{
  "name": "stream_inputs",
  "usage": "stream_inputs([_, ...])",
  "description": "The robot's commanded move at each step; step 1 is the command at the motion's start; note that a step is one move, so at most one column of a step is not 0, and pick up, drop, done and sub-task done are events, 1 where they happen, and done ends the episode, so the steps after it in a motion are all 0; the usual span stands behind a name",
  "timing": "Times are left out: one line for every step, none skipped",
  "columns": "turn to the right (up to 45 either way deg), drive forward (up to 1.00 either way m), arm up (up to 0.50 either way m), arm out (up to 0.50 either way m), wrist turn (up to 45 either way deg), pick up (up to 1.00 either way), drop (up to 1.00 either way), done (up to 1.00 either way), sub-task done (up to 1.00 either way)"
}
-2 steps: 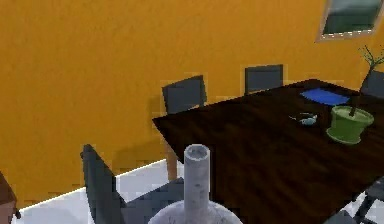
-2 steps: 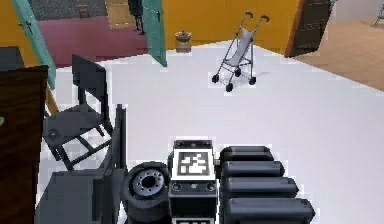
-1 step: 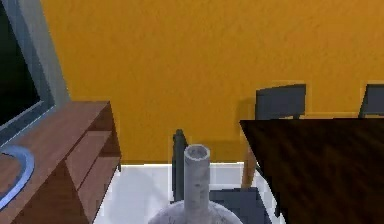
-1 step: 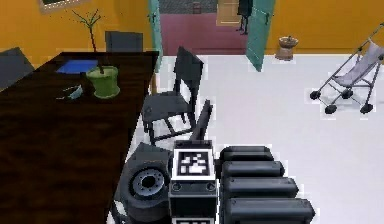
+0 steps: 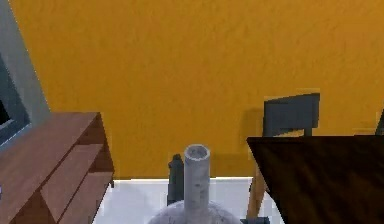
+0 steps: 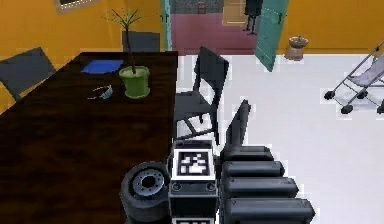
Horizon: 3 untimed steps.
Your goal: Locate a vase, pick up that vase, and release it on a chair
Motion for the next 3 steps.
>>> stream_inputs([33.0,0.0,0.0,0.0,0.0,0.0,0.0,0.0,0.0])
stream_inputs([-30.0,0.0,0.0,0.0,0.0,0.0,0.0,0.0,0.0])
stream_inputs([27.0,0.0,0.0,0.0,0.0,0.0,0.0,0.0,0.0])
